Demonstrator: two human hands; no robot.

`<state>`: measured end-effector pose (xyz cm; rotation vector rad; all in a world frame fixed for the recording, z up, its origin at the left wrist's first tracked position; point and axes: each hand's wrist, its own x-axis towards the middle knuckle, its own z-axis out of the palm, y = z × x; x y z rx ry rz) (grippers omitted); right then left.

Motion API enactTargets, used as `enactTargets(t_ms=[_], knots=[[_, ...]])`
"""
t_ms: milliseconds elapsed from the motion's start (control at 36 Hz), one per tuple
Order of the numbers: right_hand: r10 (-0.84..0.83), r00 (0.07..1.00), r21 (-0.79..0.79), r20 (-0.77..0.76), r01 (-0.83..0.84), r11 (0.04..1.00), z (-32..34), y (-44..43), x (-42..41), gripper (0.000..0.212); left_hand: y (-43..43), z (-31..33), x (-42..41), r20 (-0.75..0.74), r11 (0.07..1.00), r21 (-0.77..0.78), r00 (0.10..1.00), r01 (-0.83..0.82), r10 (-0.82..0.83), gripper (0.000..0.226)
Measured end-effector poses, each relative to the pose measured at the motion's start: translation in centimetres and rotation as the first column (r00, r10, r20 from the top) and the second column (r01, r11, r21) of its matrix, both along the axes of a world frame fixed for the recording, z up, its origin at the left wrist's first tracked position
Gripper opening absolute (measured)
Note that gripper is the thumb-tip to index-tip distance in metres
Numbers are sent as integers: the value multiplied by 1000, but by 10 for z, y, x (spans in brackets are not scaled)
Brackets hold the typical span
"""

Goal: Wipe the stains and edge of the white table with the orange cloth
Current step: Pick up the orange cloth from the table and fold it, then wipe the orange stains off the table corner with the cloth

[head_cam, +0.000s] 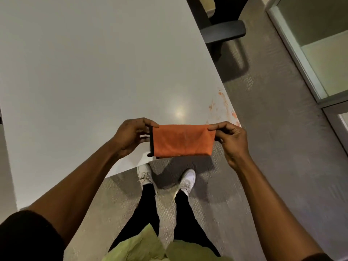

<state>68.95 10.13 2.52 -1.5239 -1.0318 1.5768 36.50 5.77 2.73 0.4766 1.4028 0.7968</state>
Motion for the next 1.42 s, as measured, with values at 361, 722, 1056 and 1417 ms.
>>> enactTargets(t_ms=[361,722,1056,1417], knots=[[-294,939,-13,175,301,953,-46,-66,5,21,21,-22,47,-531,944,81,815,320,-231,55],[-124,528,330,840,-316,889,-74,-79,-61,48,73,-60,44,-850,751,172,481,637,-213,53],[120,283,103,952,-661,744,-109,-56,-76,63,82,-100,-1,-939,357,-76,53,931,-339,90],[45,299,96,953,-439,893,-99,-67,-117,67,74,-109,-2,-972,401,61,146,914,-184,63]])
